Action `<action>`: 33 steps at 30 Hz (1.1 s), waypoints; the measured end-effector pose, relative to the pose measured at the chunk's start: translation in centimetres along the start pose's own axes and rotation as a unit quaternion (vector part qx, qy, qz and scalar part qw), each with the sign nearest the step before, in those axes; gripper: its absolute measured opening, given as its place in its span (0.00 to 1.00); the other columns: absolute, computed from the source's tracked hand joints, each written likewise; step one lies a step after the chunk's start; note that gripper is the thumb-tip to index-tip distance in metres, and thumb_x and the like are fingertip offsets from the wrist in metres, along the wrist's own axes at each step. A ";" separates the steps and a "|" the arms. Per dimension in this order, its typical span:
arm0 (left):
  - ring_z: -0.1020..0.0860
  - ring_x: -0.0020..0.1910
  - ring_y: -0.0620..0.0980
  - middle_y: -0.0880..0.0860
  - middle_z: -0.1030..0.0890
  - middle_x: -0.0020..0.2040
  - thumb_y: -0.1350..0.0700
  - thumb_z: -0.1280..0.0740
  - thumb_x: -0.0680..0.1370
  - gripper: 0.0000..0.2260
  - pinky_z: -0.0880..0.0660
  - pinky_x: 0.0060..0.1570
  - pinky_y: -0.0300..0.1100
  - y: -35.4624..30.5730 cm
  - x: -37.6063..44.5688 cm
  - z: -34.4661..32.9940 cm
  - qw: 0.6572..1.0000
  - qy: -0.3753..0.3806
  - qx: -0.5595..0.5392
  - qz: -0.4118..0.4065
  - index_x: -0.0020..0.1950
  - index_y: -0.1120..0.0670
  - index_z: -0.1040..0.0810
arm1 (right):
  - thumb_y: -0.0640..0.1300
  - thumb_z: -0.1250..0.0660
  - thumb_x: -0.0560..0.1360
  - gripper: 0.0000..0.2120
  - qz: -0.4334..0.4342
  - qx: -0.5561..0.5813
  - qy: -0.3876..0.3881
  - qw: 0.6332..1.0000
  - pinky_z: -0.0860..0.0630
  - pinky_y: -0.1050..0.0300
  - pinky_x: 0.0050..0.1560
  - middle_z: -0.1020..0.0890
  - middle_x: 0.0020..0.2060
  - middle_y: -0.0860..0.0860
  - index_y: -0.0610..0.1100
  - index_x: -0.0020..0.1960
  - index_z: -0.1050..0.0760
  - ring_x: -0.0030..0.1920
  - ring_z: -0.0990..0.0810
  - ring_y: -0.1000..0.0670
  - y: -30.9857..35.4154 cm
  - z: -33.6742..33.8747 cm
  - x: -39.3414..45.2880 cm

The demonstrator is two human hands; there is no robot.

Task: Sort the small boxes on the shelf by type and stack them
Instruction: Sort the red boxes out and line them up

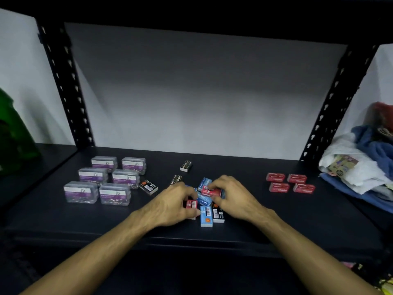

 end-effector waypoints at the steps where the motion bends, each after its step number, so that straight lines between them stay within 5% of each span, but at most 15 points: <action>1: 0.24 0.52 0.44 0.46 0.25 0.54 0.41 0.28 0.73 0.19 0.27 0.49 0.37 -0.1 0.0 -0.1 1.000 0.002 -0.001 0.005 0.60 0.46 0.22 | 0.45 0.33 0.77 0.14 -0.002 0.001 0.004 1.000 0.30 0.61 0.56 0.23 0.54 0.53 0.50 0.62 0.22 0.56 0.27 0.53 -0.1 -0.1 0.0; 13: 0.25 0.54 0.45 0.45 0.29 0.56 0.52 0.28 0.69 0.19 0.25 0.55 0.43 -0.1 -0.1 -0.5 0.999 0.040 0.001 0.013 0.60 0.45 0.24 | 0.45 0.30 0.76 0.14 -0.026 0.010 0.011 1.000 0.25 0.55 0.57 0.23 0.55 0.51 0.48 0.62 0.22 0.56 0.25 0.52 -0.7 -0.2 0.6; 17: 0.24 0.46 0.42 0.44 0.24 0.53 0.54 0.29 0.70 0.15 0.25 0.46 0.38 0.4 -0.3 0.0 0.999 0.033 -0.001 0.004 0.56 0.45 0.22 | 0.46 0.30 0.76 0.15 -0.019 0.009 0.008 1.000 0.26 0.57 0.58 0.22 0.55 0.52 0.48 0.63 0.23 0.56 0.25 0.53 -0.9 -0.3 0.5; 21: 0.22 0.44 0.41 0.43 0.20 0.49 0.55 0.34 0.71 0.16 0.23 0.48 0.40 0.8 -0.6 0.6 1.000 0.012 0.025 -0.014 0.57 0.43 0.22 | 0.47 0.30 0.76 0.16 -0.016 0.005 0.009 1.000 0.26 0.56 0.58 0.22 0.56 0.53 0.49 0.63 0.23 0.57 0.26 0.54 -1.1 -0.3 0.5; 26: 0.29 0.31 0.36 0.42 0.24 0.36 0.56 0.36 0.76 0.17 0.34 0.38 0.33 1.7 -0.7 1.0 0.998 -0.027 0.046 -0.017 0.63 0.43 0.25 | 0.47 0.31 0.77 0.16 -0.012 0.004 0.008 1.000 0.25 0.58 0.57 0.22 0.56 0.52 0.48 0.63 0.23 0.56 0.25 0.55 -1.1 -0.3 0.6; 33: 0.27 0.39 0.23 0.41 0.20 0.54 0.61 0.31 0.76 0.19 0.33 0.37 0.20 2.0 -0.3 0.8 1.000 0.009 -0.008 -0.027 0.65 0.47 0.23 | 0.46 0.31 0.76 0.15 -0.004 0.000 0.001 1.000 0.29 0.60 0.54 0.20 0.55 0.53 0.48 0.63 0.23 0.53 0.26 0.55 -1.2 -0.2 0.6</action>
Point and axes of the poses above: each hand's wrist, its own x-axis towards the middle knuckle, its own z-axis out of the back of the hand, y = z × x, the point moved 5 cm from there along x, towards the middle knuckle
